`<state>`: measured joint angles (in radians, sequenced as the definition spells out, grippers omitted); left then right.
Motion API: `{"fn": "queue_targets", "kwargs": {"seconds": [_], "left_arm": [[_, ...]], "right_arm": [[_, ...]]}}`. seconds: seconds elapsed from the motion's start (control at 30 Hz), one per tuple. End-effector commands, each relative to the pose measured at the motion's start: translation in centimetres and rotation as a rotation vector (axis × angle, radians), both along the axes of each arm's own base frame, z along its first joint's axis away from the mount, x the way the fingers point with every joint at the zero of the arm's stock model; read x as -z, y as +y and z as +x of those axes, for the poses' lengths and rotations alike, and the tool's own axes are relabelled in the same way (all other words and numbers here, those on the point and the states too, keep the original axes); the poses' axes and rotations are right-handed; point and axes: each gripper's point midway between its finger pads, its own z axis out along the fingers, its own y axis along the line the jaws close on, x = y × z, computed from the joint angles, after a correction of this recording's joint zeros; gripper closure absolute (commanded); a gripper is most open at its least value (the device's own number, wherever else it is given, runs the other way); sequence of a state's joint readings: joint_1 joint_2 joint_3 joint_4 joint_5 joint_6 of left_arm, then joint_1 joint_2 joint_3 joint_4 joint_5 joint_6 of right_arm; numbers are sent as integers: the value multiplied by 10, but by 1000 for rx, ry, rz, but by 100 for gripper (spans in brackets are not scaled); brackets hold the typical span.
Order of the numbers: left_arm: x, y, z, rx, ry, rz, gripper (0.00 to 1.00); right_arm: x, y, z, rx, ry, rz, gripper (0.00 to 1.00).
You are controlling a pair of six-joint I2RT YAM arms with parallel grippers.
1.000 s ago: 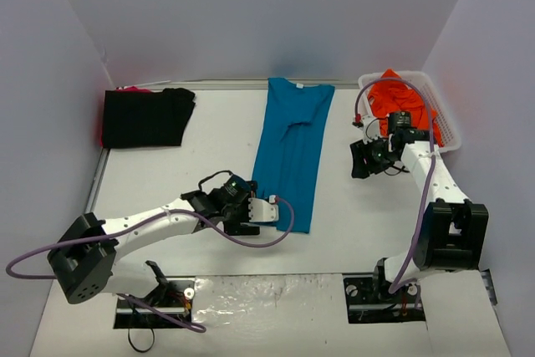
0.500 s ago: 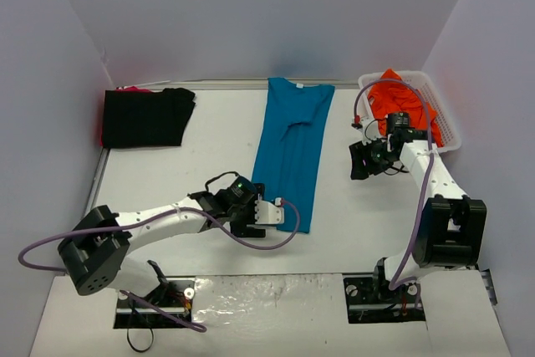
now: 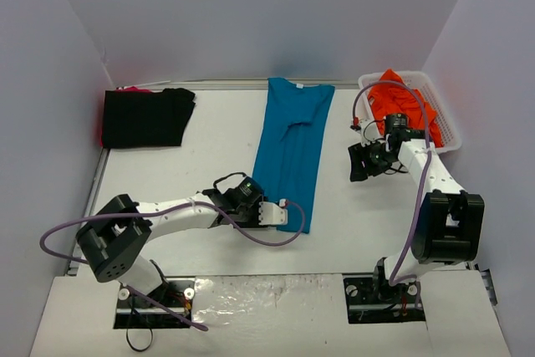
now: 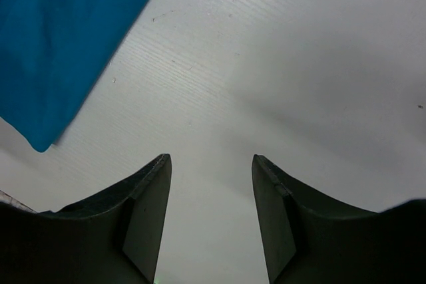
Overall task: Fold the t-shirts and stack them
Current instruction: Grab the bottom of the folded rectangular tshirt with both arms
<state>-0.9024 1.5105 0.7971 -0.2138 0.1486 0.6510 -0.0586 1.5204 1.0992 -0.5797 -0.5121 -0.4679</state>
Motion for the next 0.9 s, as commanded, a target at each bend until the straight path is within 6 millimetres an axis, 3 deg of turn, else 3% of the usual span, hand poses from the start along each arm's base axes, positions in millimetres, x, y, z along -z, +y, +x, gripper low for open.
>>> {"fn": "queue_targets", "kwargs": {"seconds": [0.0,0.2,0.53,0.7,0.87], "left_arm": [[-8,-4,1,1,3,5,70],[-13,-5,-1,14,15,7,97],[-26,-23,-28,123,197,-14,98],[-20,-20,-41,147,280,9,98],[-19,-18,-48,111,400,-62,98]], "right_arm": [[5,2,-7,0,39,10,52],[2,6,-8,-17,36,10,52],[-12,34,-9,-147,-15,-17,56],[-20,61,-29,-335,-92,36,55],[-27,74,-45,-490,-218,33,53]]}}
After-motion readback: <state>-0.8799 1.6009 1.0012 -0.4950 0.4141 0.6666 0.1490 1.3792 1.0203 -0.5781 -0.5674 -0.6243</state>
